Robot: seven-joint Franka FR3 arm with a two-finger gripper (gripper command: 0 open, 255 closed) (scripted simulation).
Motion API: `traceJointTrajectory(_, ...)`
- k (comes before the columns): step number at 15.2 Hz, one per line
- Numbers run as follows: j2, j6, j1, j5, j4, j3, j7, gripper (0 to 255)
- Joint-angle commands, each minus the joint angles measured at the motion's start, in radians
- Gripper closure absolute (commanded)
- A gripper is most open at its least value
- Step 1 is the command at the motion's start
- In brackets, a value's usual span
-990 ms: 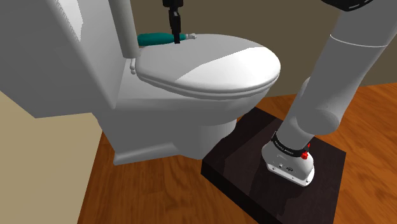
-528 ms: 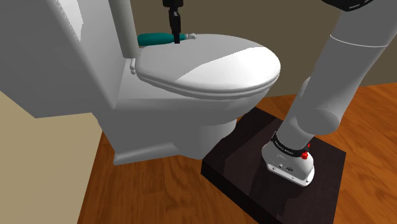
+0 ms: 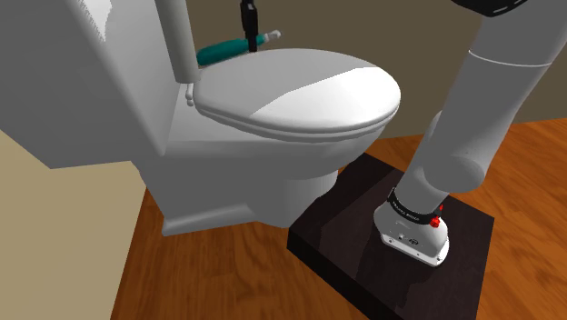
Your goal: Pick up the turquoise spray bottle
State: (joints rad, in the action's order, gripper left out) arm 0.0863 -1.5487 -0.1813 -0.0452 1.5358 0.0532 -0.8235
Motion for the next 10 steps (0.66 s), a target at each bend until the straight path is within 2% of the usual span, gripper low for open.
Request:
traceJointTrajectory(1, 0.007, 0.031, 0.000, 0.000, -0.038, 0.000, 0.002, 255)
traceJointTrajectory(8, 0.040, 0.138, 0.002, -0.003, -0.178, 0.001, 0.004, 255)
traceJointTrajectory(10, 0.041, 0.141, 0.002, -0.003, -0.182, 0.001, 0.004, 255)
